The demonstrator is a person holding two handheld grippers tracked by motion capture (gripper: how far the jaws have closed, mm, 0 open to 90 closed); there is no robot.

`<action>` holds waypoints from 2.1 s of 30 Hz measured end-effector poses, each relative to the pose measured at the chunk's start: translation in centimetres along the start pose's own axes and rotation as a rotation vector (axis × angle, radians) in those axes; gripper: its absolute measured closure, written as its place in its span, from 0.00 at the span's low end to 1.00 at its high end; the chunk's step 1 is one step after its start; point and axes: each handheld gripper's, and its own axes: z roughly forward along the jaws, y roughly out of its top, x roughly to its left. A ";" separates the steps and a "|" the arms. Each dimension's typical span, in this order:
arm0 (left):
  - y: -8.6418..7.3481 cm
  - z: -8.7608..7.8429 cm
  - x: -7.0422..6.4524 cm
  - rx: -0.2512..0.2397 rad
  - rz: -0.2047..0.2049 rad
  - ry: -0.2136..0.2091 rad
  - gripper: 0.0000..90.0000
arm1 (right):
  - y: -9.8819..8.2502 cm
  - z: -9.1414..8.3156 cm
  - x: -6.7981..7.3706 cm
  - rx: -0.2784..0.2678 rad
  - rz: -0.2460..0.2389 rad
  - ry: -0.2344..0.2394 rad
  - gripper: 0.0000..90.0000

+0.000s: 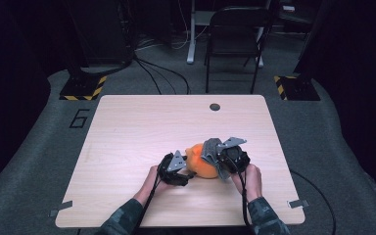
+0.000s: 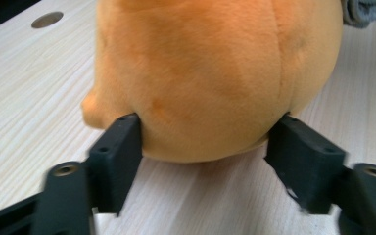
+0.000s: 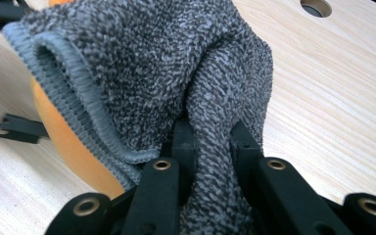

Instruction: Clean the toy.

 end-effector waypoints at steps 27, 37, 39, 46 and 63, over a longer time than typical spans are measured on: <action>-0.4 -0.1 -0.1 -0.040 0.006 0.028 0.84 | -6.3 -0.1 -8.6 0.063 0.258 -0.115 0.87; 0.2 -1.5 -0.1 -0.165 -0.026 0.025 0.90 | -6.6 0.4 -8.9 0.073 0.266 -0.115 0.87; 0.6 -2.0 0.1 -0.187 -0.055 0.003 0.90 | -6.6 0.2 -9.1 0.067 0.269 -0.117 0.87; 2.3 -3.8 0.6 -0.197 -0.172 -0.076 0.90 | -6.4 -0.2 -9.2 0.052 0.275 -0.117 0.87; 2.2 -3.2 1.4 -0.085 -0.550 -0.181 0.89 | -4.9 -2.1 -9.0 -0.002 0.260 -0.126 0.87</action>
